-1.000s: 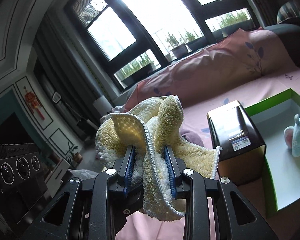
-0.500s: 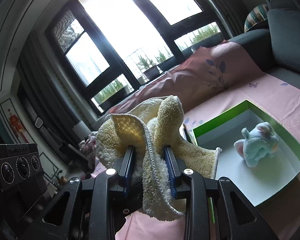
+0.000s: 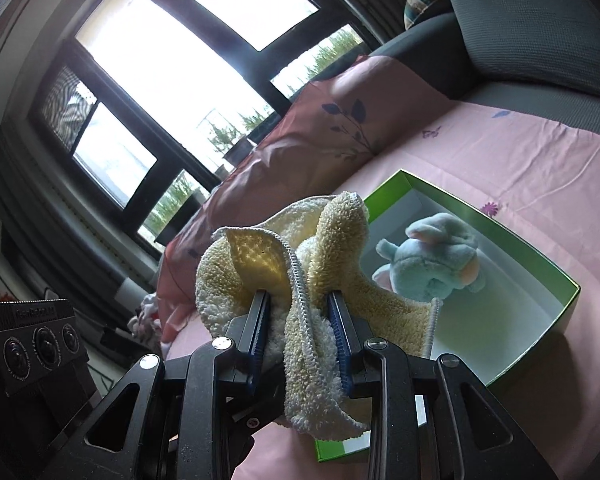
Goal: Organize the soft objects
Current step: 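Lower the towel into the box over the elephant and open the right gripper, then move the right gripper back over the green knitted cloth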
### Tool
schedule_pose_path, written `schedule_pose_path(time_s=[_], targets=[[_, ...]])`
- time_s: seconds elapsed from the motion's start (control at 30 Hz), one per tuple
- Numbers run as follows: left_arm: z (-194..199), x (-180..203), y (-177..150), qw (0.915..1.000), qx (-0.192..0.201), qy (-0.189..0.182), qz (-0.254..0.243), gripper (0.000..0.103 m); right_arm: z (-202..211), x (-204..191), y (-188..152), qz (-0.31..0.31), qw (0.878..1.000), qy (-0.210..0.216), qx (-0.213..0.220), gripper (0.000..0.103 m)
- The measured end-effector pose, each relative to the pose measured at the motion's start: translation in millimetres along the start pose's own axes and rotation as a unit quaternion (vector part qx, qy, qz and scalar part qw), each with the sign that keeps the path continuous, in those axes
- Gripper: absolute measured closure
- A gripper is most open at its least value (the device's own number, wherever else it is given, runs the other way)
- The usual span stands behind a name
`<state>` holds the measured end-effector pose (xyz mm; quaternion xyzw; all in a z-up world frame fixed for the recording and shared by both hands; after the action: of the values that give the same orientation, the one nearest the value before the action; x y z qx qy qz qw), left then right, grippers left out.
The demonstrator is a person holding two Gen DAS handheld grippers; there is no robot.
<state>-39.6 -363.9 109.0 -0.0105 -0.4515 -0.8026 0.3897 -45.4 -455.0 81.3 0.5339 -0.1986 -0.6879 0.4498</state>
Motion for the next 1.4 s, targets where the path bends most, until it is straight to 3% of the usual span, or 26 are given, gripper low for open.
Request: schedule_pose_path(time_s=[0.4,0.67,0.7,0.77,0.8,0.83,0.87,0.93,0.97,1.07,1.23,1.4], targets=[[-32,-8,-14,0.9967,-0.061,0.034,0.043,0.086,-23,32,-13,-0.037,0.997,-0.042,-0.056,0.071],[-35,-8,-18,0.9961,-0.06,0.047,0.045,0.083,-22,39,-13,-0.041,0.996,-0.062,-0.055,0.071],[-34,-8,-18,0.9962,-0.058,0.047,0.046,0.081,-21,39,-11,-0.04,0.996,-0.064,-0.051,0.071],[-32,-10,-16,0.9961,-0.056,0.048,0.049,0.067,-17,38,-8,-0.038,0.996,-0.074,-0.044,0.07],[-28,-10,-16,0.9963,-0.054,0.044,0.05,0.05,-14,38,-7,-0.035,0.995,-0.078,-0.042,0.067],[-24,-10,-15,0.997,-0.047,0.035,0.051,0.036,-12,37,-5,-0.033,0.995,-0.082,-0.037,0.058],[-17,-9,-14,0.9976,-0.037,0.028,0.051,0.032,-8,36,-3,-0.03,0.995,-0.087,-0.029,0.051],[-3,-10,-11,0.9981,-0.02,0.03,0.05,0.03,-2,30,1,-0.017,0.995,-0.093,-0.008,0.026],[4,-10,-10,0.9982,-0.014,0.031,0.05,0.028,2,27,3,-0.012,0.996,-0.093,0.0,0.023],[26,-12,-5,0.9981,0.004,0.038,0.049,0.023,9,17,7,-0.007,0.996,-0.092,0.015,0.02],[77,-20,-1,0.9962,0.055,0.042,0.053,0.007,20,0,14,0.011,0.995,-0.087,0.042,0.012],[126,-43,-1,0.9895,0.099,0.075,0.074,0.001,29,-20,14,0.019,0.995,-0.079,0.06,0.008]])
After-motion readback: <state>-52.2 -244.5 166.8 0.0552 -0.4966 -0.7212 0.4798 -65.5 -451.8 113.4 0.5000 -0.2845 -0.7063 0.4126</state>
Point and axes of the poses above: each gripper's, at about its wrist camera, not at the fingertips, and z roughly against the way its jaws point, x to its right, y to its top, the point moved 5 cm from there along -z, roughly the way its jaws point, and after that the axes turned 10 degrees about z, right-handed, at the moved point
